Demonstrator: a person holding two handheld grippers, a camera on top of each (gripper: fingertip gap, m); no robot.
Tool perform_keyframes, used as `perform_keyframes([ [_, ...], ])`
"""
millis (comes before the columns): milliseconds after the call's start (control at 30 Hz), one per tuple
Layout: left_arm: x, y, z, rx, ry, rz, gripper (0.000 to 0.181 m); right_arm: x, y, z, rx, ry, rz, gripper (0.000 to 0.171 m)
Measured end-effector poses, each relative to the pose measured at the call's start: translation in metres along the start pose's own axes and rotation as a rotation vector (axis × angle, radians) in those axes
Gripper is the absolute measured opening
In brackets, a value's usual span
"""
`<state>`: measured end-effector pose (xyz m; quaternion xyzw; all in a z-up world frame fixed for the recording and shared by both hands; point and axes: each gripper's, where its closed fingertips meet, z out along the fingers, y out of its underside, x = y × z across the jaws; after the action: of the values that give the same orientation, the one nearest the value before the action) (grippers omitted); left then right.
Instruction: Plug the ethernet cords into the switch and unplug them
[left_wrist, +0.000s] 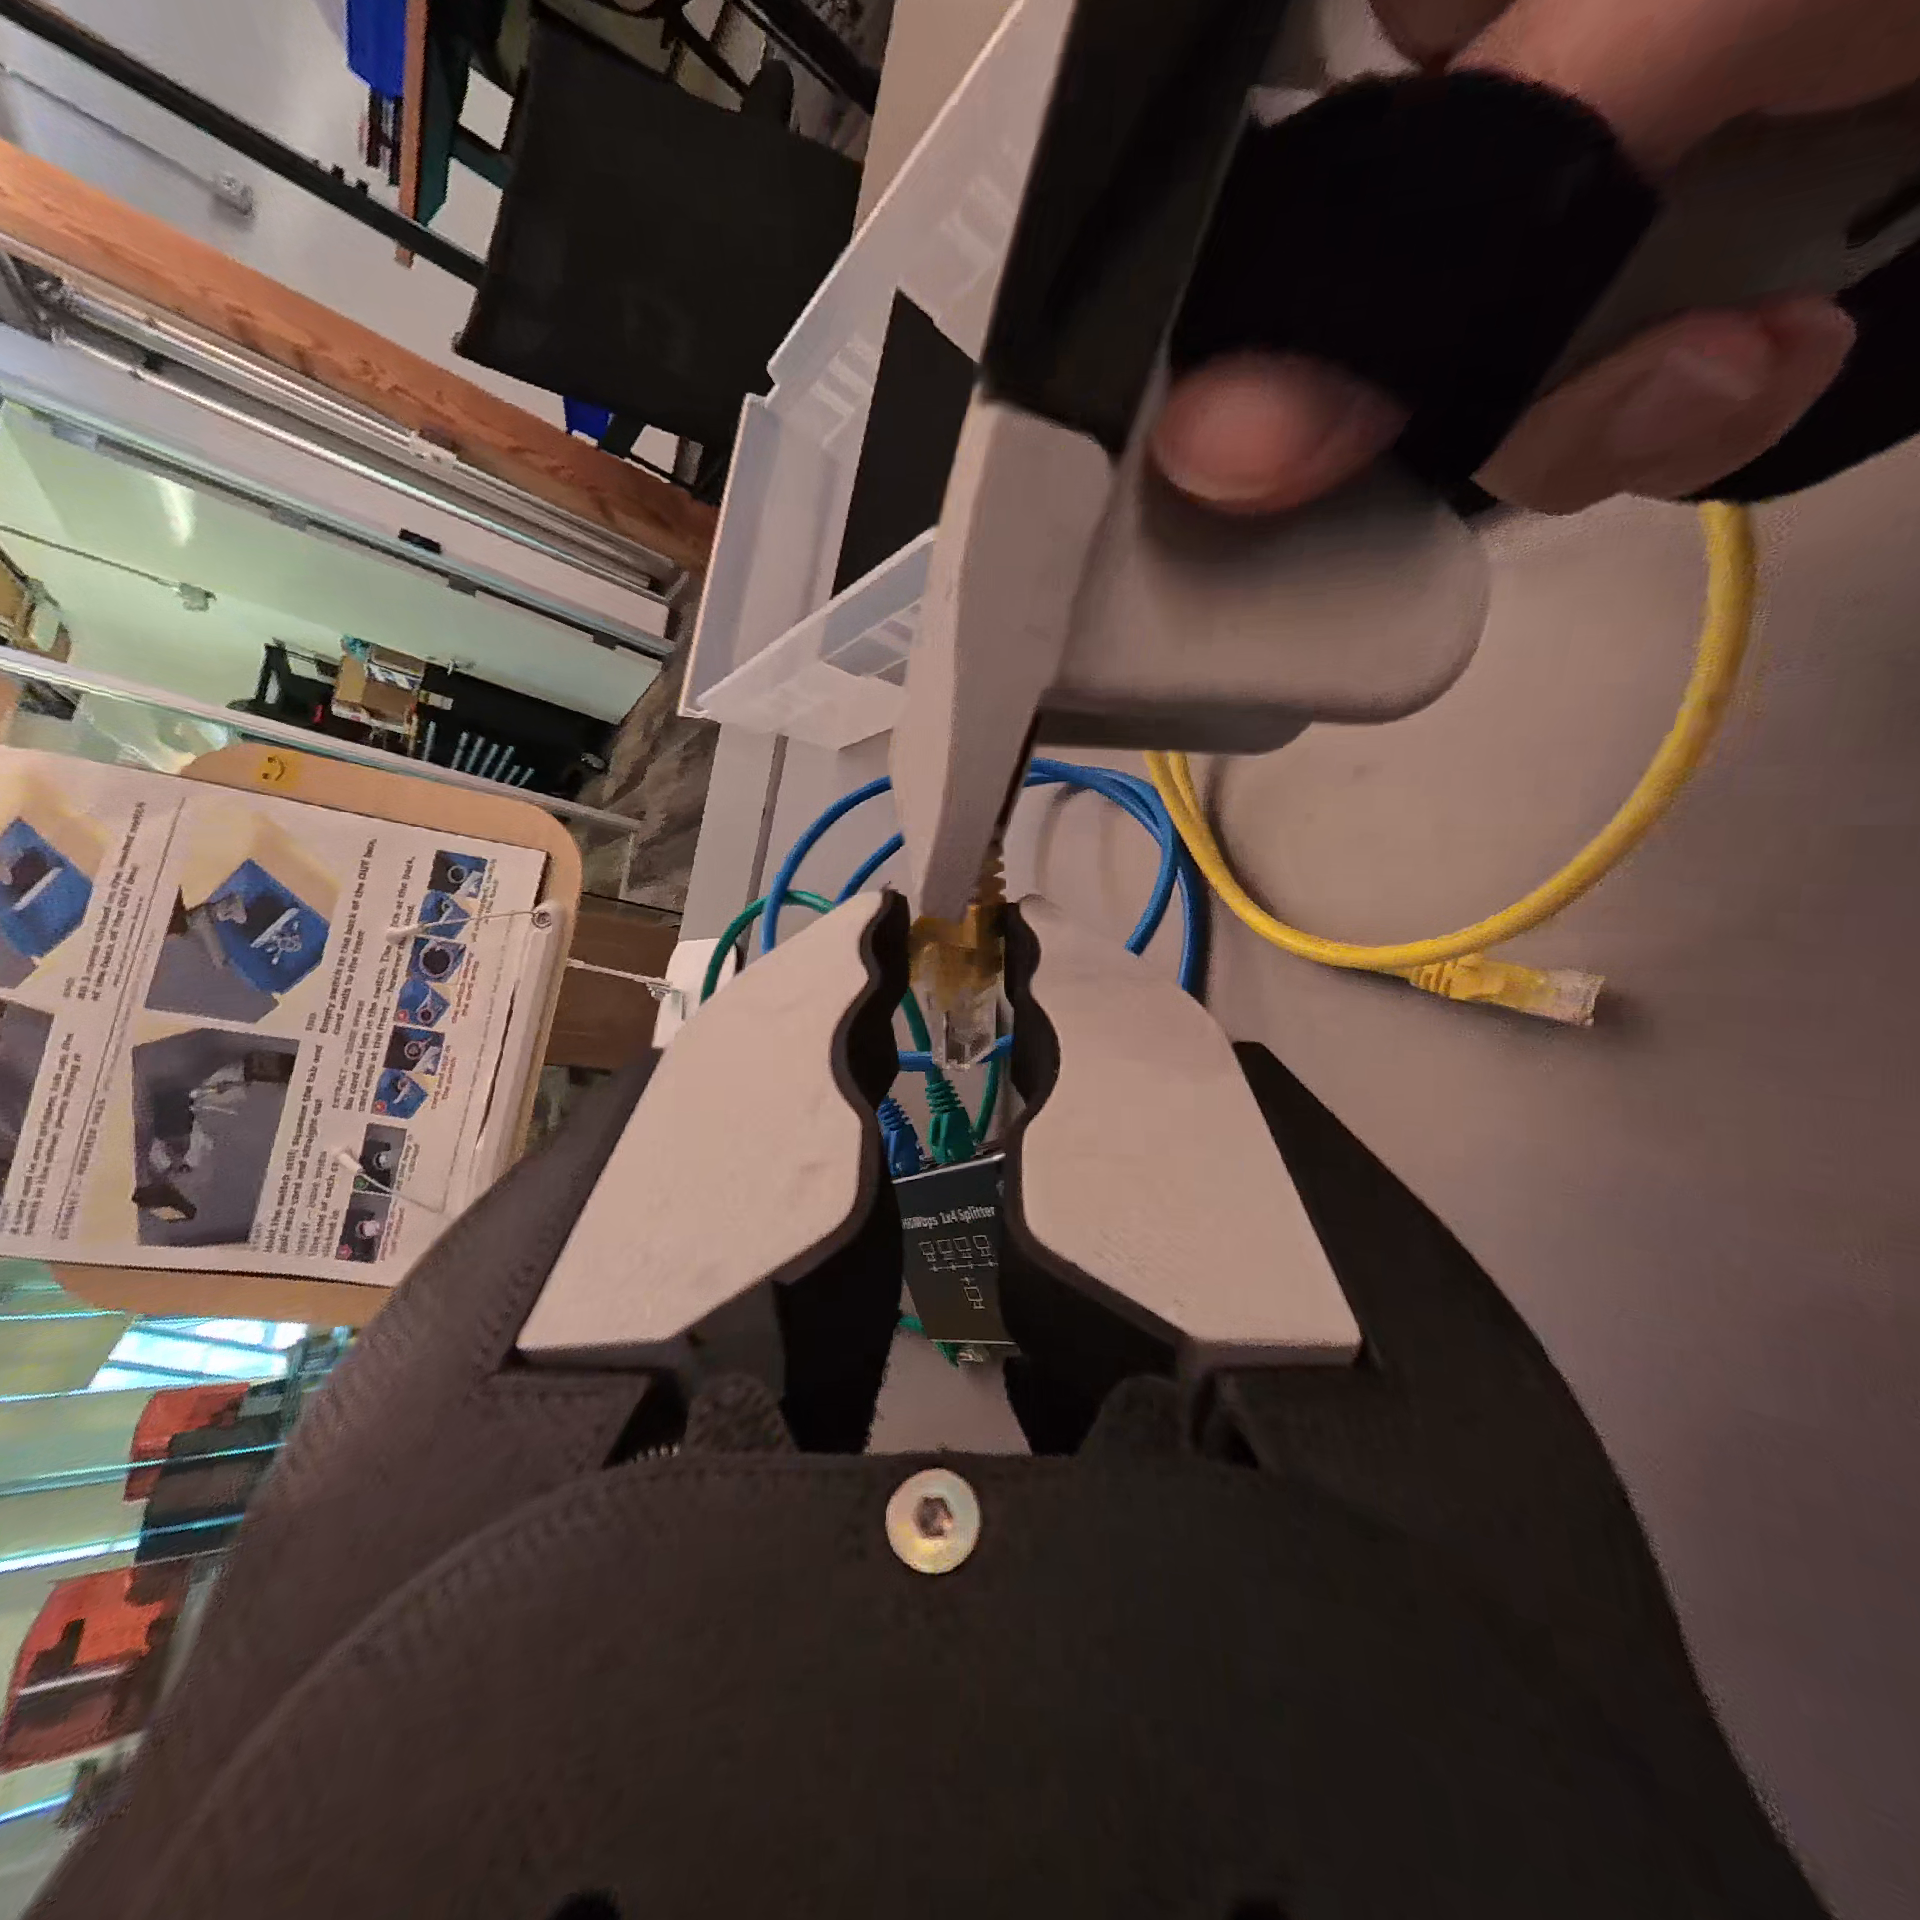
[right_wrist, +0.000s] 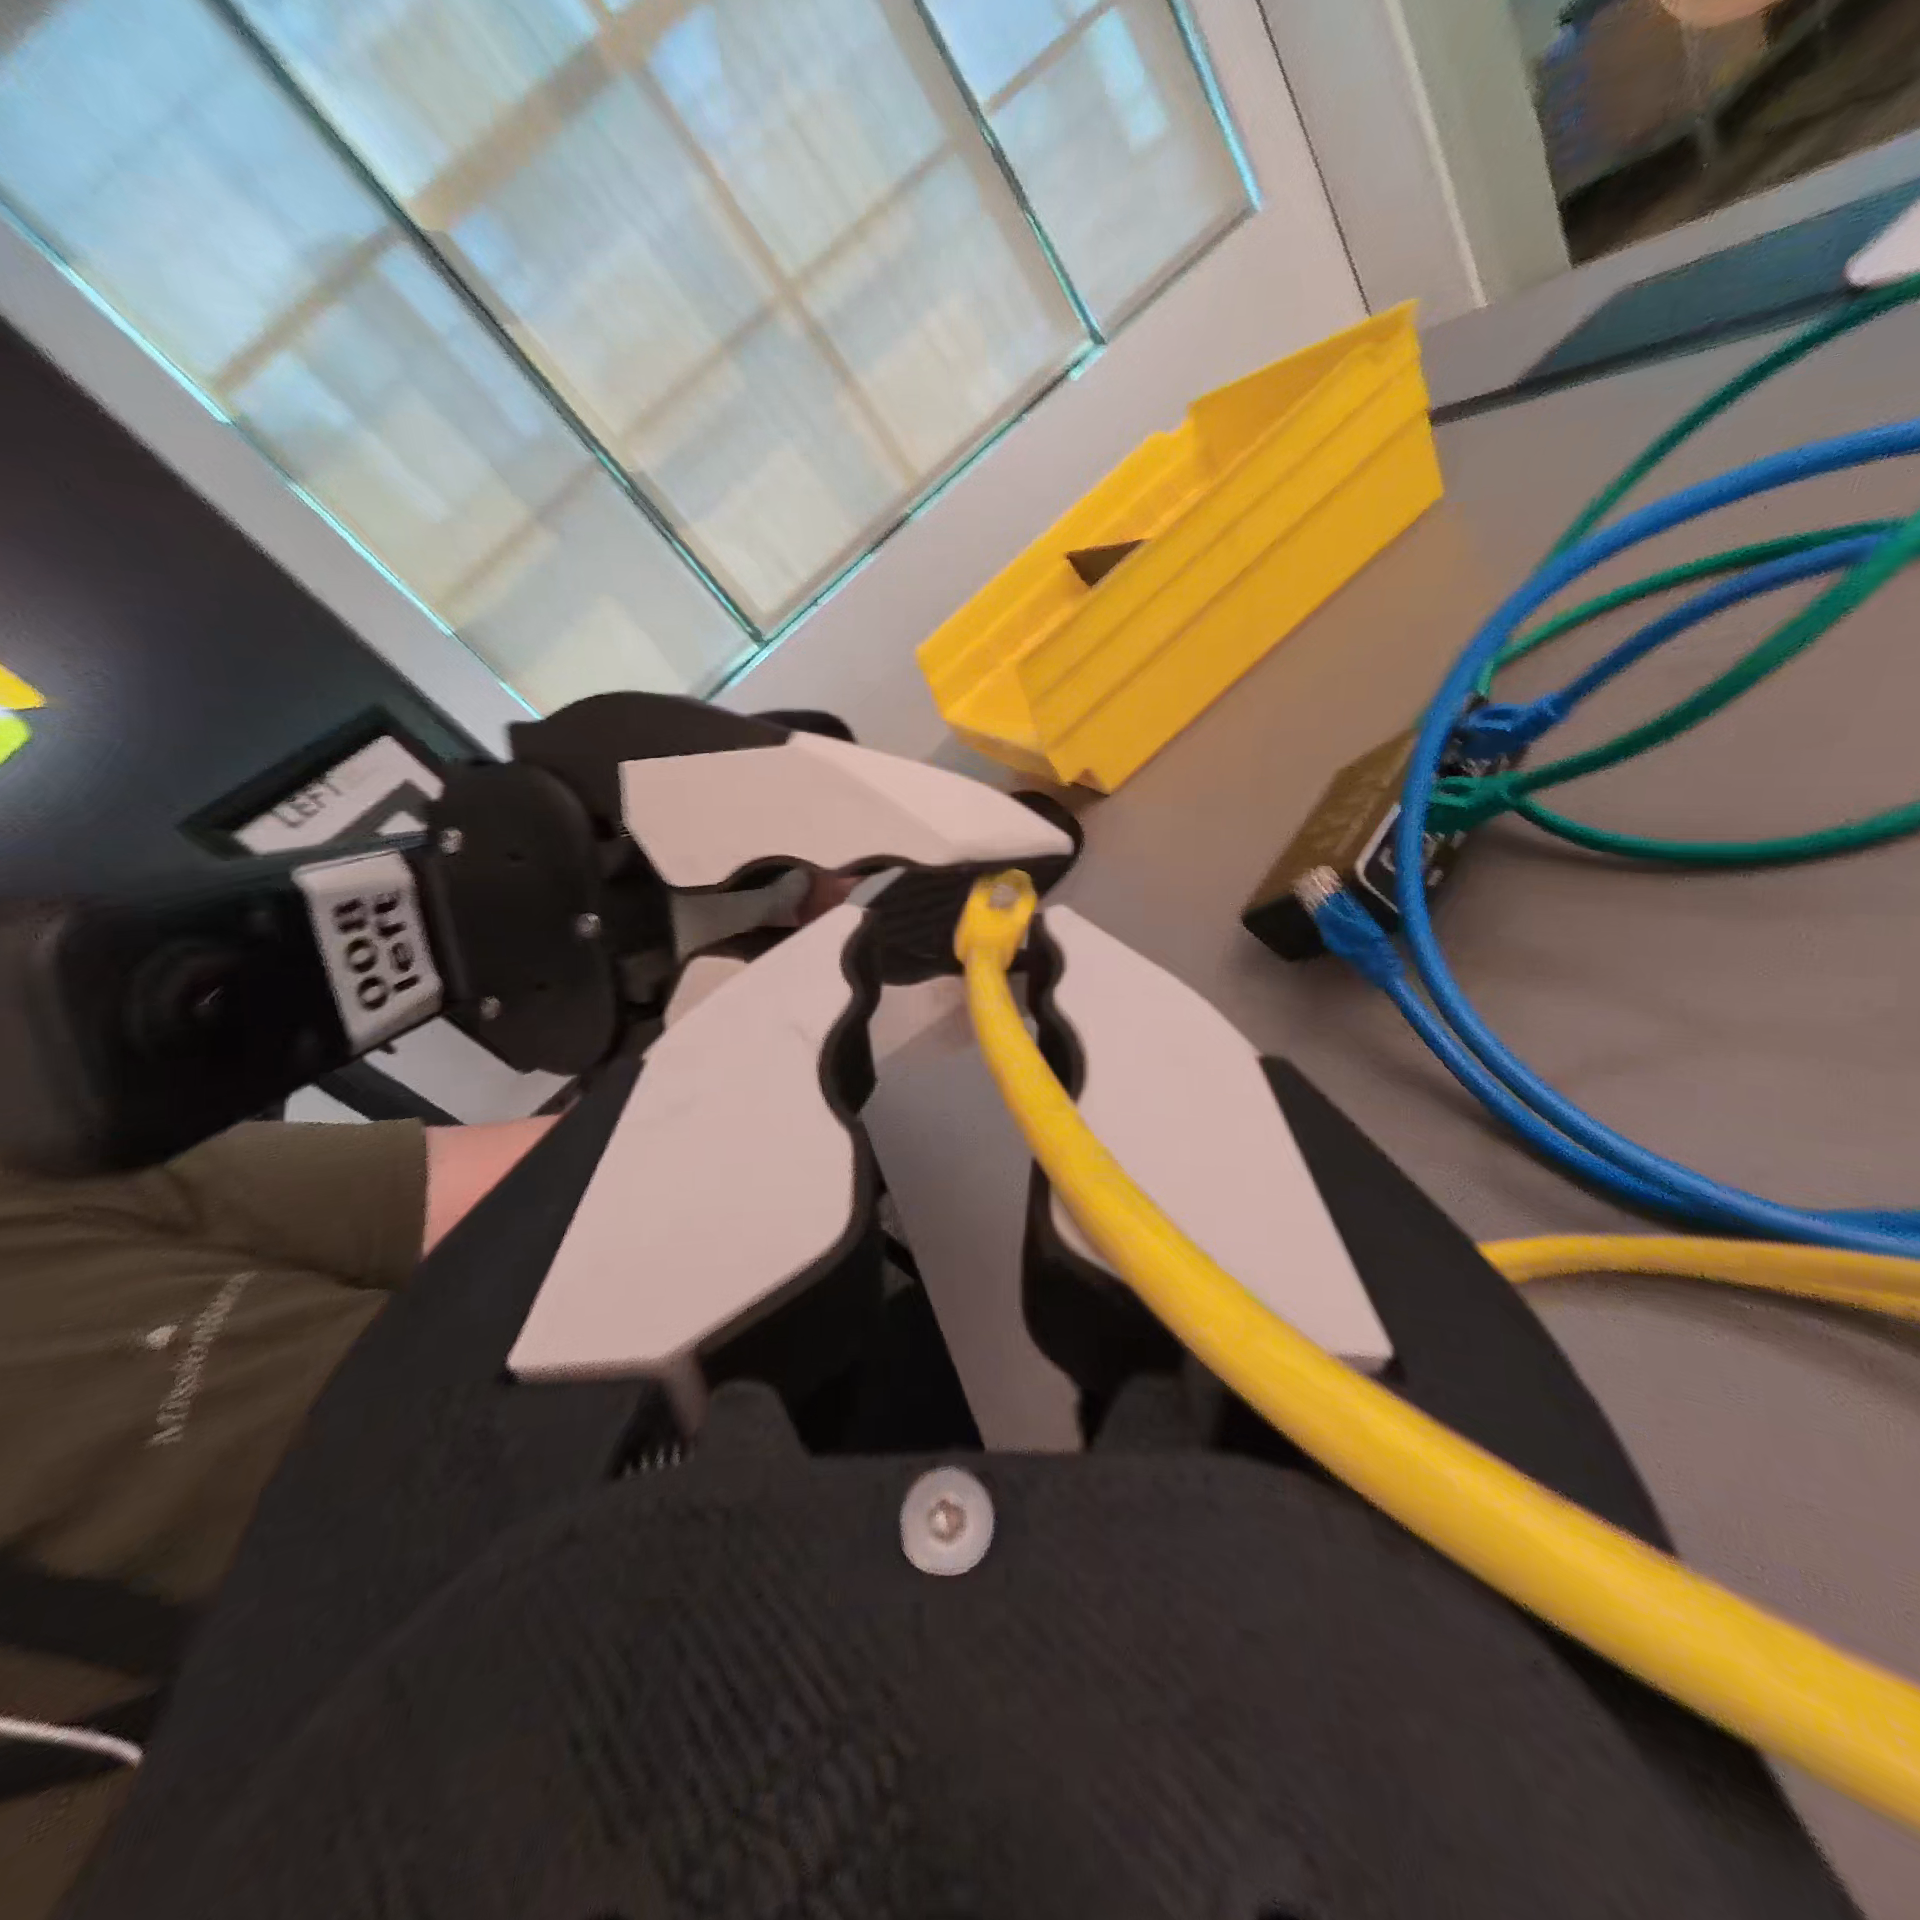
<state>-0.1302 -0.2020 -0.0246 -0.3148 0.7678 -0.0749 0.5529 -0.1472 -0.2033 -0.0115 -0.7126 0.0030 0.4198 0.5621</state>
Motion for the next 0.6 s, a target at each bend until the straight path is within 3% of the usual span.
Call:
perform_keyframes([
  [33, 0.0, 0.0, 0.001, 0.001, -0.012, 0.015, 0.017, 0.007, 0.004, 0.002, -0.027, 0.042, -0.008, 0.015],
  [167, 0.002, -0.006, -0.004, 0.073, 0.017, -0.098, 0.019, 0.007, 0.003, -0.002, 0.0, 0.029, -0.095, 0.013],
  [300, 0.007, -0.012, -0.026, 0.279, 0.375, -0.7, 0.054, -0.011, -0.001, -0.016, 0.103, -0.043, -0.351, 0.013],
  [367, 0.005, -0.025, -0.039, 0.444, 0.609, -1.005, 0.052, -0.023, 0.002, -0.019, 0.127, -0.076, -0.481, 0.013],
  [433, 0.004, -0.026, -0.041, 0.495, 0.785, -1.214, 0.049, -0.027, 0.007, -0.019, 0.13, -0.058, -0.609, 0.013],
  [533, 0.01, -0.029, -0.043, 0.534, 0.97, -1.347, 0.042, -0.03, 0.014, -0.018, 0.139, -0.035, -0.766, 0.013],
  [600, 0.023, -0.028, -0.04, 0.496, 1.01, -1.309, 0.029, -0.031, 0.017, -0.019, 0.162, -0.041, -0.823, 0.013],
])
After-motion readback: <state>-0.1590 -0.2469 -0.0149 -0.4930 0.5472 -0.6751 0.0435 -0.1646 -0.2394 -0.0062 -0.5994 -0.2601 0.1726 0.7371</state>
